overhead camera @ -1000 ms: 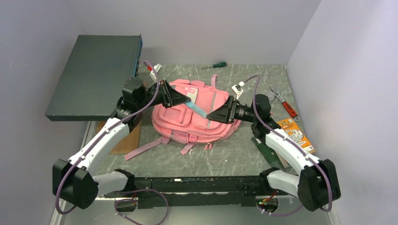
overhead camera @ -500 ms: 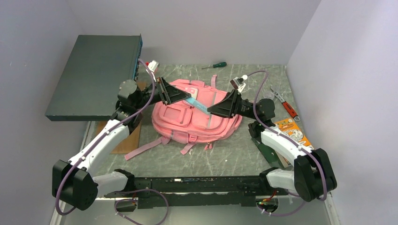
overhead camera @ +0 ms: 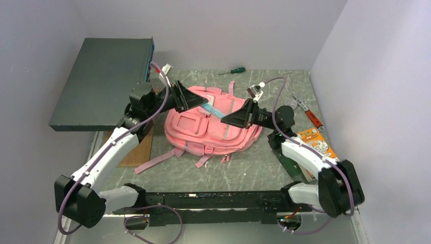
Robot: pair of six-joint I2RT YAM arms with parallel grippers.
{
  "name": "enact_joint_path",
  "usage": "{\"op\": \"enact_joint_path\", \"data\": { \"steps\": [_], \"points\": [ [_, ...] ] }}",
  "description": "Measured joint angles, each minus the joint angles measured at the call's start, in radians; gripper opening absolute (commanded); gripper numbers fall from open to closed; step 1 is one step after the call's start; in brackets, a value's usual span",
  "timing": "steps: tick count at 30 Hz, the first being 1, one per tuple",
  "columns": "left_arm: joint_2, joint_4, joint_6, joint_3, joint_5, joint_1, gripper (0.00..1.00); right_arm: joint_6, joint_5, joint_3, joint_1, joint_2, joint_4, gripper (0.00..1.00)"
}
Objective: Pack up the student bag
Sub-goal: Pick up the stationery from the center of the board, then place the stationery in the student bag.
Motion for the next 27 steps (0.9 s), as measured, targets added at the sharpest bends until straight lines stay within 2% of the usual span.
{"op": "enact_joint_path", "data": {
  "steps": [1, 3, 6, 8, 9, 11, 15, 16, 21, 27],
  "points": [
    [0.0, -0.111, 0.061, 0.038, -0.055, -0.005, 0.99, -0.059, 0.013, 0.005, -0.009, -0.028, -0.105, 0.0],
    [0.0, -0.312, 0.174, 0.114, -0.197, -0.011, 1.0, -0.236, 0.094, 0.051, -0.041, -0.106, -0.425, 0.0],
    [-0.002, -0.52, 0.314, 0.198, -0.397, -0.029, 1.0, -0.516, 0.322, 0.205, -0.073, -0.18, -0.89, 0.0],
    [0.015, -0.657, 0.407, 0.256, -0.531, -0.065, 0.98, -0.654, 0.447, 0.272, -0.079, -0.208, -1.073, 0.0],
    [0.037, -0.704, 0.438, 0.283, -0.568, -0.084, 0.94, -0.707, 0.491, 0.285, -0.08, -0.219, -1.136, 0.0],
    [0.106, -0.787, 0.492, 0.348, -0.624, -0.119, 0.85, -0.784, 0.542, 0.289, -0.08, -0.233, -1.228, 0.0],
    [0.308, -0.892, 0.572, 0.448, -0.679, -0.148, 0.54, -0.86, 0.539, 0.258, -0.08, -0.219, -1.318, 0.0],
    [0.367, -0.913, 0.588, 0.468, -0.688, -0.148, 0.49, -0.864, 0.531, 0.245, -0.08, -0.212, -1.32, 0.0],
    [0.602, -0.998, 0.642, 0.54, -0.72, -0.142, 0.36, -0.867, 0.487, 0.196, -0.08, -0.19, -1.323, 0.0],
    [0.715, -1.037, 0.681, 0.566, -0.755, -0.135, 0.36, -0.875, 0.462, 0.193, -0.08, -0.19, -1.323, 0.0]
  ]
}}
